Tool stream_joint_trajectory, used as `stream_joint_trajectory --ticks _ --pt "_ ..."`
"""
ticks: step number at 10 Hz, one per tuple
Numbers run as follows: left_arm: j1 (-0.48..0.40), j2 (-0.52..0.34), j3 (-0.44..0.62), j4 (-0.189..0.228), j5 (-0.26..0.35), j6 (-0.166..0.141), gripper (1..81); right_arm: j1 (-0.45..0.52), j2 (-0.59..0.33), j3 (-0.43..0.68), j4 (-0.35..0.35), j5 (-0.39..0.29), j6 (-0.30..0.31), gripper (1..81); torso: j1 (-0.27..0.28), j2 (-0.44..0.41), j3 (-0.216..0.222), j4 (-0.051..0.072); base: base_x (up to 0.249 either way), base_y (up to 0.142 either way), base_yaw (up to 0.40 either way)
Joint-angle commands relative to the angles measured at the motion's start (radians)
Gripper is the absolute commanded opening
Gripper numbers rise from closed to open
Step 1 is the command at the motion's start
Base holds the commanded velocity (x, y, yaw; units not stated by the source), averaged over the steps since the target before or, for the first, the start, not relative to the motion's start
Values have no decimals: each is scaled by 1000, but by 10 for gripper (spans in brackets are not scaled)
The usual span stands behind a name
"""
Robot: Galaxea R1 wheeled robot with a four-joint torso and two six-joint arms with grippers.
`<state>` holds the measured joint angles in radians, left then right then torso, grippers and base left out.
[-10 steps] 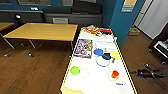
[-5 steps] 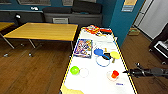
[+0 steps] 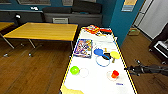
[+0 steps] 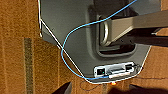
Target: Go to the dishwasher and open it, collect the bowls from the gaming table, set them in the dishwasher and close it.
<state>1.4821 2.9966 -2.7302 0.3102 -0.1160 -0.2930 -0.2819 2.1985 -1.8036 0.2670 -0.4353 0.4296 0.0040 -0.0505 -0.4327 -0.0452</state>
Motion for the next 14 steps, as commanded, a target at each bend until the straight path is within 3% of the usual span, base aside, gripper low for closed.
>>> stream_joint_trajectory --ticks 1,8,14 --pt "2 -7 0 -8 67 -6 811 137 8 -17 18 -56 37 811 0 0 0 0 0 0 0" --pt "2 -7 0 -8 67 -6 811 83 97 -123 18 -56 127 811 0 0 0 0 0 0 0" --pt "2 -10 0 -8 67 -6 811 72 154 -147 20 -51 135 811 0 0 -1 0 0 0 0"
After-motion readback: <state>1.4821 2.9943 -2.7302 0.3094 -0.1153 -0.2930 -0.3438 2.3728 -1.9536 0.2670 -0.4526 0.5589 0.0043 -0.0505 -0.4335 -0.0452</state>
